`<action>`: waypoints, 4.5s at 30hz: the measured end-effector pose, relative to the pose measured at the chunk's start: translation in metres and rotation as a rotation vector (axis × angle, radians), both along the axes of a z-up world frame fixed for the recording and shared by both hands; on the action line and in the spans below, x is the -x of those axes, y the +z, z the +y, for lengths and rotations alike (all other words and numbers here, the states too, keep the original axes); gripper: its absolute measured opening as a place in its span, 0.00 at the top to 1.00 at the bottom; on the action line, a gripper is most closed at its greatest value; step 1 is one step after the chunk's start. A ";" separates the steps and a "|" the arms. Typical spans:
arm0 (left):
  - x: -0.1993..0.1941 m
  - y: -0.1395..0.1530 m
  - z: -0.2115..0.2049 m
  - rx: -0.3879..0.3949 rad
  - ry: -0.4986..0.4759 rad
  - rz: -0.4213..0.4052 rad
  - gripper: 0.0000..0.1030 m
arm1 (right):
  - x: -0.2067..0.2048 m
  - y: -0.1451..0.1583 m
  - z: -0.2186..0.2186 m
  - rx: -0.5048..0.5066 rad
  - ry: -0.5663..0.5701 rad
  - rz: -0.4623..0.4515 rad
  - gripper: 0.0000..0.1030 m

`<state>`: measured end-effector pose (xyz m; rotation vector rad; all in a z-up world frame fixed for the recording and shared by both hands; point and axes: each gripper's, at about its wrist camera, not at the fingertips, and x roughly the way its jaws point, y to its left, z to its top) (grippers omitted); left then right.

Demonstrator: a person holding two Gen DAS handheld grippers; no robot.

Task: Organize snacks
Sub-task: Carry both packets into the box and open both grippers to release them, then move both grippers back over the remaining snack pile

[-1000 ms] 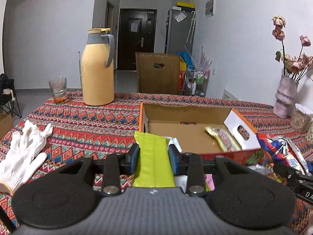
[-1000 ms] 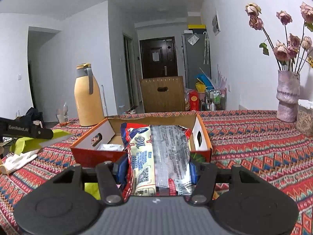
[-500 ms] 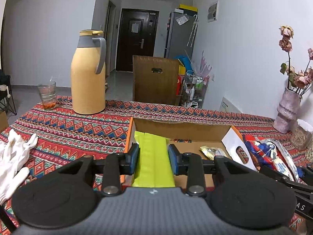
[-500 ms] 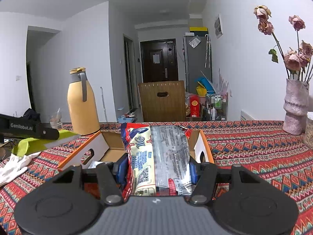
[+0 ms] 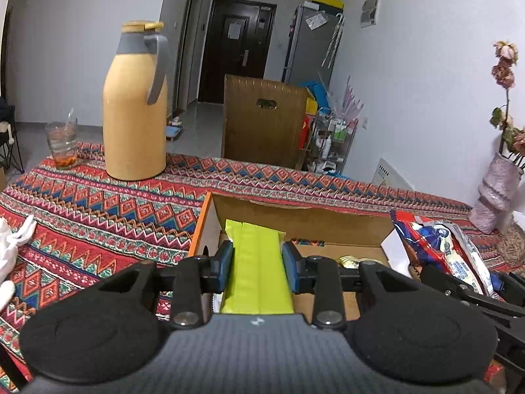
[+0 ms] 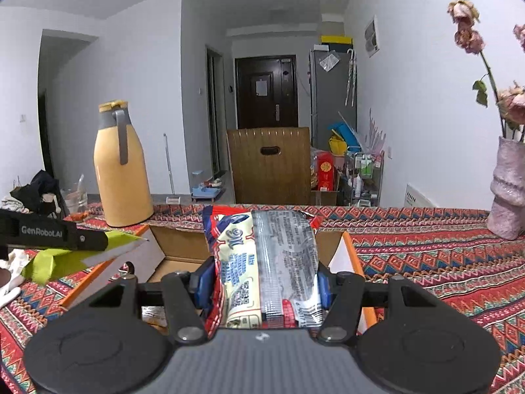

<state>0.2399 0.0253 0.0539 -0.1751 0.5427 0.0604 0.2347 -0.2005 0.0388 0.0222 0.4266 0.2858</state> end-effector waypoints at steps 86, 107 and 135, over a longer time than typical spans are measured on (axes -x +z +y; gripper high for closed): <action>0.130 -0.026 0.023 -0.025 0.019 0.009 0.00 | 0.134 -0.021 -0.030 0.010 -0.025 0.023 0.00; 0.129 -0.072 0.026 -0.014 0.008 0.015 0.00 | 0.144 -0.053 -0.043 -0.001 -0.087 0.126 0.00; 0.132 -0.073 0.031 0.032 0.004 0.007 0.00 | 0.126 -0.063 -0.062 0.045 -0.148 0.140 0.04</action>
